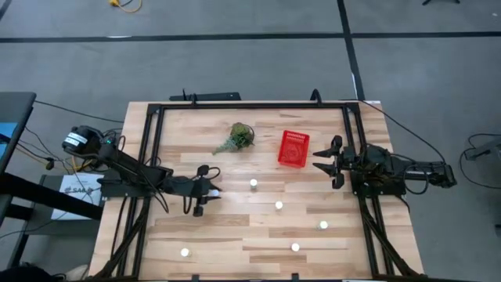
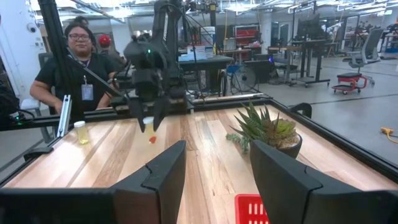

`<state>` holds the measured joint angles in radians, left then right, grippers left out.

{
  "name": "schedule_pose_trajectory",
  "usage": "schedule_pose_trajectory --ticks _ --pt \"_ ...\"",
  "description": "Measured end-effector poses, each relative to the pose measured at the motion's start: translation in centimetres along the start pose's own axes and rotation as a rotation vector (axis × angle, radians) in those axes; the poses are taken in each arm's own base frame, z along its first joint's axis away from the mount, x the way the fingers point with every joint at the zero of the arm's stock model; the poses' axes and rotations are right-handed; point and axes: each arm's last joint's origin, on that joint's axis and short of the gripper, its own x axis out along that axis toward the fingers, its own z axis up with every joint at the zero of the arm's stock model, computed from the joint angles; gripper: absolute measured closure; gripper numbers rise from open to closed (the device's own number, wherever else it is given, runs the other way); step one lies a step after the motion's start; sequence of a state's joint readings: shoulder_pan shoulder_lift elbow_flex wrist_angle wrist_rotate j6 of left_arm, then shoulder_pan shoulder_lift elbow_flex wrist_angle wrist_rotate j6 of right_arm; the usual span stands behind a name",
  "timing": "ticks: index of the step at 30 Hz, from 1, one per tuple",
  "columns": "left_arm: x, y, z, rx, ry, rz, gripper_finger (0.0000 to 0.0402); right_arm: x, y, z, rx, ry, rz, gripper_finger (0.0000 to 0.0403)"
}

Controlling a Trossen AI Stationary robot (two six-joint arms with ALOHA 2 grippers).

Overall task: Pick and place pill bottles into a basket
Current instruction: Put the top left yellow pill bottle into the red basket

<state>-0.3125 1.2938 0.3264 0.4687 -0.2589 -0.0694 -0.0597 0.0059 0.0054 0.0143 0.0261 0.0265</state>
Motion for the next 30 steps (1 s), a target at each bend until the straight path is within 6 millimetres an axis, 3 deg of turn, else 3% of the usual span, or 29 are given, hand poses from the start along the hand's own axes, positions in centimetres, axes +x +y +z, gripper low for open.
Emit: schedule_pose_trajectory --ticks 7,18,23,30 --pt "0.9 2.0 5.4 0.110 -0.139 0.130 0.0296 0.0 0.0 0.0 0.000 0.000 0.000 0.0230" --pt "1.5 6.5 9.5 0.112 -0.298 0.179 0.0295 0.0 0.0 0.0 0.000 0.000 0.000 0.0230" --pt "5.1 7.1 10.6 0.152 -0.274 0.142 0.0300 0.0 0.0 0.0 0.000 0.000 0.000 0.0230" --pt "11.3 7.8 13.7 0.209 -0.279 0.128 0.0295 0.0 0.0 0.0 0.000 0.000 0.000 0.0230"
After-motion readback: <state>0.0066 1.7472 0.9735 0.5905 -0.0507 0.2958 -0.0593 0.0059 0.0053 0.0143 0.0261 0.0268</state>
